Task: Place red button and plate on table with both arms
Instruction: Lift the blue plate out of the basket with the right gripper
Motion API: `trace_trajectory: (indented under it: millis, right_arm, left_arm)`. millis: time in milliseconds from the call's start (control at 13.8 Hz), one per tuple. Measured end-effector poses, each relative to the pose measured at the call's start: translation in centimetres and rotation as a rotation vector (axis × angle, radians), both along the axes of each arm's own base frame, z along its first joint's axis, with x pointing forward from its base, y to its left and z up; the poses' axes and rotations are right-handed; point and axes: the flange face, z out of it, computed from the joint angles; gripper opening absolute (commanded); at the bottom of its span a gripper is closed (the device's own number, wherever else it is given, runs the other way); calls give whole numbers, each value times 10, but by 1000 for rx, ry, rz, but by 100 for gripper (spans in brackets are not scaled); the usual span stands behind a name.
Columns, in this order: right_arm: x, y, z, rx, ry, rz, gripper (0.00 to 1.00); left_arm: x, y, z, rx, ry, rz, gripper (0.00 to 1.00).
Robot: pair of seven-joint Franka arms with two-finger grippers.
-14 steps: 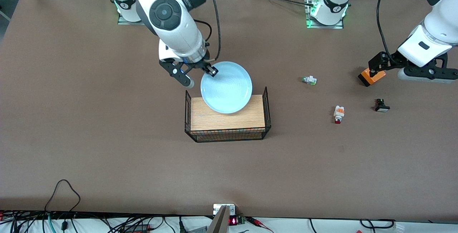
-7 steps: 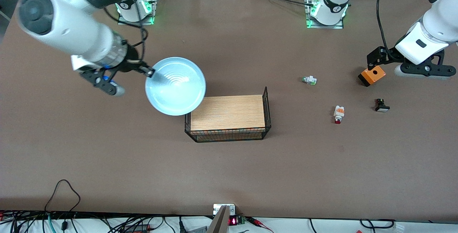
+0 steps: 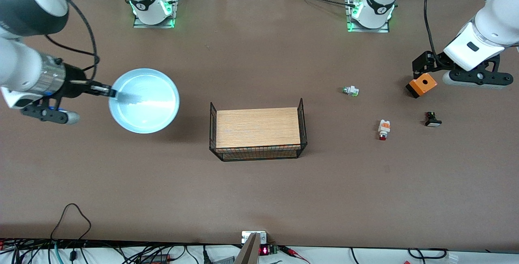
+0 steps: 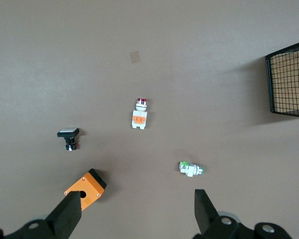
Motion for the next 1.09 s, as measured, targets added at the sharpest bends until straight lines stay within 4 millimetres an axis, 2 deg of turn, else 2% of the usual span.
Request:
trace_trajectory:
  millis: [73, 218, 363, 581, 799, 1017, 1089]
  right_arm:
    - [2, -16, -10, -23, 8, 53, 0]
    - [5, -31, -37, -53, 20, 113, 0]
    - [5, -52, -79, -57, 31, 164, 0]
    - [-2, -104, -150, -37, 1, 204, 0]
    - [-22, -122, -216, -37, -44, 240, 0]
    - [-54, -136, -281, -45, -124, 329, 0]
    - [-67, -144, -299, -48, -144, 357, 16]
  left_arm:
    - [0, 0, 0, 0, 2, 1, 100]
    - [0, 1, 0, 0, 3, 3, 100]
    - [0, 1, -1, 0, 5, 4, 100]
    - [-1, 2, -1, 1, 9, 5, 100]
    - [-1, 2, -1, 1, 10, 5, 100]
    - [0, 2, -2, 1, 11, 5, 100]
    - [0, 2, -2, 1, 12, 5, 100]
